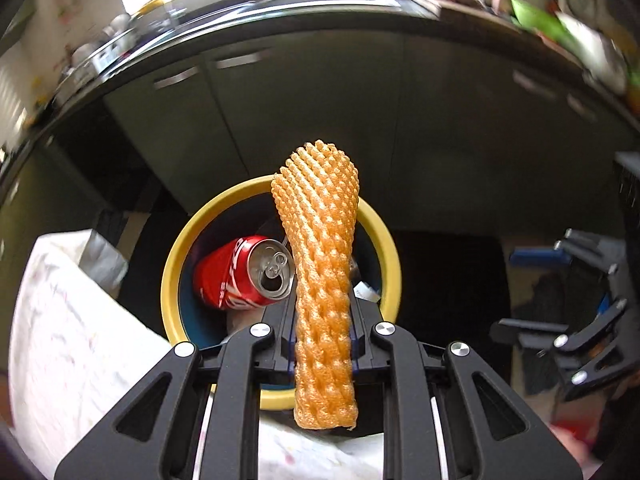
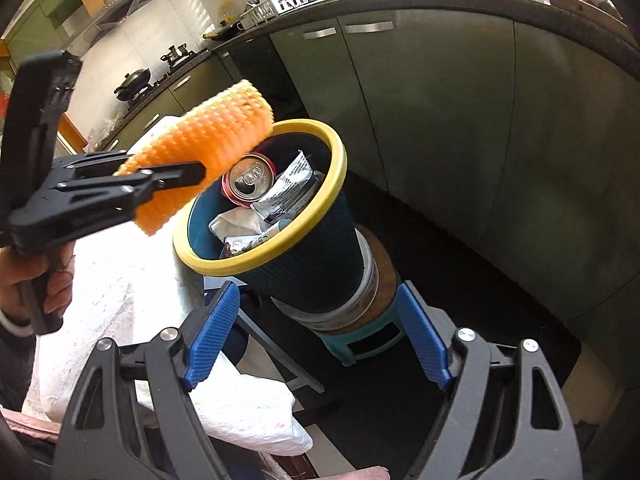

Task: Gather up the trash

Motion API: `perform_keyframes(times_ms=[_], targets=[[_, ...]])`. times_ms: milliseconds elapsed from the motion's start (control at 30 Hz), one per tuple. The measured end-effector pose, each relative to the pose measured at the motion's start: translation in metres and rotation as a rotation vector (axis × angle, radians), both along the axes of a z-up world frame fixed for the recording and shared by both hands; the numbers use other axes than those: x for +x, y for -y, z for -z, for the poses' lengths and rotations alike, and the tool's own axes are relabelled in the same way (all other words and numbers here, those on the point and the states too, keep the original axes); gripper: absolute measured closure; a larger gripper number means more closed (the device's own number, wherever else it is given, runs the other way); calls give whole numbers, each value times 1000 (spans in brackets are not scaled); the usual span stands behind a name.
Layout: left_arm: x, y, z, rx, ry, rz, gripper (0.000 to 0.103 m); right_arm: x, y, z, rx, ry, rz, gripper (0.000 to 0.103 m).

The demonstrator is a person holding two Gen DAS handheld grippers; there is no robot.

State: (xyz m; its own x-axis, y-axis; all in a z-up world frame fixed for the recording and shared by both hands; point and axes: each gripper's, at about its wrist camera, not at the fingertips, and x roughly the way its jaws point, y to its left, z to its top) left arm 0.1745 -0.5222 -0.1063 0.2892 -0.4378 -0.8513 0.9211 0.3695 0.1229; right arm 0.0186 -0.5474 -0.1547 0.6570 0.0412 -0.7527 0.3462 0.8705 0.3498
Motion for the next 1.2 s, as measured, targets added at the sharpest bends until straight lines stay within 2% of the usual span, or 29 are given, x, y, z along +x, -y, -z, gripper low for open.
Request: perform_keyframes(times_ms=[133,200,267,333,400,467,533,667,767,833,967,1100,1200], targets=[[0,9,8,36,-4,76,85,3,0,2,4,-10,-7,26],[-3,12,13,66,32,114,83,5,-2,3,5,-15,-10,26],[-5,14,19,101,73,151,77,7,-4,3,6,-16,-14,26],[-6,16,23,121,95,172,66,9,-6,3,5,-18,-20,26],[-7,17,24,120,132,184,56,11,-9,2,3,-20,-27,26],[-5,17,24,116,151,176,53,11,-10,0,-3,-20,-30,26],[0,14,23,102,149,157,44,11,-11,-2,-8,-19,-28,26],[7,8,20,84,118,154,39,12,-13,-3,-16,-19,-27,26],[10,4,17,85,132,146,37,13,-14,-3,-18,-21,-28,26],[14,-2,11,67,135,121,37,14,-14,-2,-18,-19,-28,26],[23,-29,-17,-19,128,26,36,24,-15,-7,-32,1,-39,26],[17,-84,-52,-135,127,-62,30,50,-19,-12,-65,18,-69,26],[10,-137,-74,-216,115,-130,26,77,-28,-17,-49,48,-122,26]])
